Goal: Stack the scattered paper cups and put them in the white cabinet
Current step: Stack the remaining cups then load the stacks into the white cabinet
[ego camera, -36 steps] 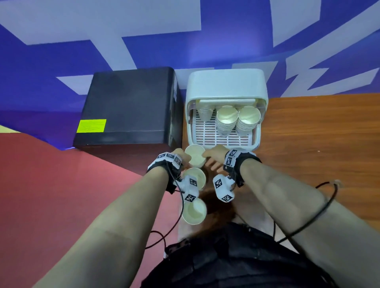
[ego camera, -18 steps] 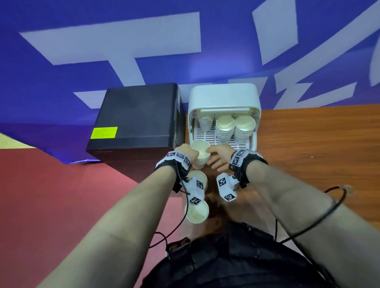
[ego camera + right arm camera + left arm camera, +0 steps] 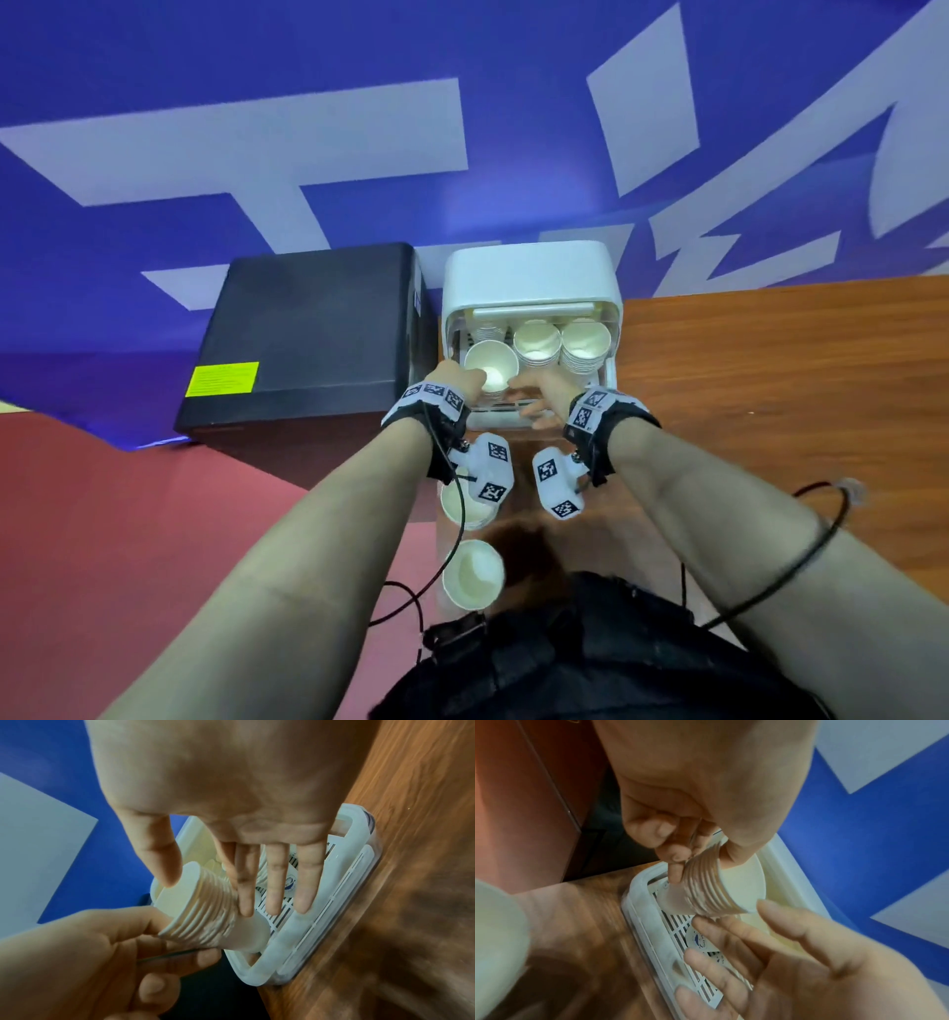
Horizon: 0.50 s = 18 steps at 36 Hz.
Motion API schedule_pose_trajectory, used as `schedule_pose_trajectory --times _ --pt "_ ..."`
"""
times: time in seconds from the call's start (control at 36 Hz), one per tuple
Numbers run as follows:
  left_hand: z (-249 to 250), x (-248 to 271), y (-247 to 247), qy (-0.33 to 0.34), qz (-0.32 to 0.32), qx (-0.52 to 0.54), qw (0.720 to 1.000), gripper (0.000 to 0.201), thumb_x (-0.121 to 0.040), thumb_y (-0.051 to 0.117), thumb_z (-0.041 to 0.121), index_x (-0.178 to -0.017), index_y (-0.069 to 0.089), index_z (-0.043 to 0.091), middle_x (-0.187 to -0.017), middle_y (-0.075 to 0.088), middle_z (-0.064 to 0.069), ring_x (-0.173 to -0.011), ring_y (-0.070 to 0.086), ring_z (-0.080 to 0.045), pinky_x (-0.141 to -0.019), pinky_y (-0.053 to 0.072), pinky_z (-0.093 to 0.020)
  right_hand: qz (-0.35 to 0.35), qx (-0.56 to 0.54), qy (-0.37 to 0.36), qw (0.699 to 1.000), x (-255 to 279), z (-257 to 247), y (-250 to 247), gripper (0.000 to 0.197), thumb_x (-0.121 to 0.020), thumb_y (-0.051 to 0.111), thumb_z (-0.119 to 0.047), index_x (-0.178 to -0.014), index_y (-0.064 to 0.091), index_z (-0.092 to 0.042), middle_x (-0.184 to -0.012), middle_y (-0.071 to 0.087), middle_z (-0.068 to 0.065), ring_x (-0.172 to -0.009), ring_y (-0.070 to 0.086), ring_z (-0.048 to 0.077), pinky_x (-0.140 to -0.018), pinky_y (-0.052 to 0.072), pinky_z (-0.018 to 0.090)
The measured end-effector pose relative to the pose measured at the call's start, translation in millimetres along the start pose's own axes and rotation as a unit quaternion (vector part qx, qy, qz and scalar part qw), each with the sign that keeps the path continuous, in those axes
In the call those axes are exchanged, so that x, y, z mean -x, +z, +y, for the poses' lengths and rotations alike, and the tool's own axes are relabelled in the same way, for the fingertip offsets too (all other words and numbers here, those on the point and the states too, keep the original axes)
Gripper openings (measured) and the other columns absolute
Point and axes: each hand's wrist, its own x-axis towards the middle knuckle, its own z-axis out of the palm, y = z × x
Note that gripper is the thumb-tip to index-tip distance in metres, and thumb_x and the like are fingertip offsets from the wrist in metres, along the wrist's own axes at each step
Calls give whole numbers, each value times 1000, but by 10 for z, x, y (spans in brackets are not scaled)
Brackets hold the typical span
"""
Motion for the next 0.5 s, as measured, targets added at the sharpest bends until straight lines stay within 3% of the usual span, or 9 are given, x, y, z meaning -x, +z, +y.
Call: schedule_pose_trajectory --times 0.06,0.17,0.25,0.33,0.42,0.5 --pt "-47 -222 76 -19 -6 35 999 52 -68 51 31 -108 65 1 -91 72 -15 -74 66 -32 -77 56 -37 1 5 3 1000 -84 11 -7 32 -89 64 -28 -116 64 -12 -123 65 5 -112 61 30 -92 50 43" --pt "-61 -508 162 -46 -20 61 997 44 -77 55 24 -112 62 -3 -95 71 -19 -71 60 -33 -65 47 -33 -5 7 12 1000 -275 19 -28 40 -89 64 -28 -125 61 -13 -130 60 3 -106 61 25 -79 50 35" --pt "-62 -688 210 -63 -23 78 995 53 -71 53 28 -114 61 -2 -90 70 -16 -66 56 -31 -63 44 -34 -4 -2 13 1000 -449 11 -38 38 -88 64 -25 -125 63 -14 -130 60 4 -106 62 25 -75 50 33" --pt "-9 -761 214 -75 -31 89 993 43 -78 52 26 -109 61 -2 -80 58 -14 -53 48 -26 -57 43 -30 -2 0 20 1000 -549 8 -39 40 -90 63 -25 -128 61 -14 -133 58 3 -109 61 26 -89 49 40" --pt "32 -808 220 -75 -31 105 991 30 -82 52 21 -102 61 0 -80 57 -14 -51 47 -24 -50 38 -24 1 -13 23 1000 -617 -5 -27 34 -90 62 -25 -121 64 -12 -135 57 5 -107 63 28 -85 48 38" --pt "23 -912 257 -79 -44 121 989 15 -88 52 18 -80 54 5 -82 57 -14 -51 48 -22 -49 37 -23 4 -26 34 999 -647 -20 3 34 -89 63 -23 -121 63 -12 -135 57 5 -103 62 27 -81 44 37"
